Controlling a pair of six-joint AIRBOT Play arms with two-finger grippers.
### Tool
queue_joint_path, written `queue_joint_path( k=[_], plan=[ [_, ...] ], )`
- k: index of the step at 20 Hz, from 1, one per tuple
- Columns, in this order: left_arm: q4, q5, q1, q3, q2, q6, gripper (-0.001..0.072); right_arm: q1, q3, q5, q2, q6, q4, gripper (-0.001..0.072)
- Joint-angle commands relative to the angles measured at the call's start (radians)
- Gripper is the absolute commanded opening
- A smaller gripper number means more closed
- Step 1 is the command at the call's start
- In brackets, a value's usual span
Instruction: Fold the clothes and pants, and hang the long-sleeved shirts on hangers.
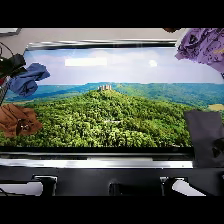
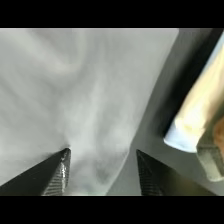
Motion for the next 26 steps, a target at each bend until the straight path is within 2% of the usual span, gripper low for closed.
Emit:
queue_joint_path(
  k=[1,4,7,9,11,13,16,20,26],
  plan=[
    [0.0,-0.009,0.0,0.0,0.0,-0.003,0.0021,0.001,0.087,-0.042,0.001,-0.015,0.013,0.0483],
    [0.0,-0.068,0.001,0.0,0.002,-0.003,0.0021,0.001,0.307,-0.123,0.007,-0.04,0.182,0.0481],
    [0.0,-0.131,0.001,0.0,0.021,-0.003,0.002,0.059,0.516,-0.294,0.008,-0.178,0.486,0.0458],
    [-0.001,-0.135,-0.002,0.0,0.058,-0.003,0.0019,0.188,0.593,-0.357,0.008,-0.267,0.594,0.033],
    [-0.011,-0.143,-0.008,0.0,0.104,-0.002,0.0019,0.365,0.605,-0.366,0.008,-0.314,0.62,0.024],
    [-0.011,-0.154,-0.031,-0.024,0.158,0.001,0.0018,0.555,0.605,-0.338,0.0,-0.386,0.619,0.0052],
    [-0.01,-0.137,-0.079,-0.174,0.291,0.001,0.0018,0.814,0.605,-0.328,-0.001,-0.473,0.612,0.0037],
    [0.008,-0.055,-0.128,-0.398,0.475,0.023,0.0019,1.041,0.605,-0.3,-0.001,-0.475,0.606,0.0037],
    [0.045,-0.058,-0.125,-0.404,0.504,0.023,0.0021,1.114,0.605,-0.332,-0.001,-0.477,0.589,0.0039]
  ],
)
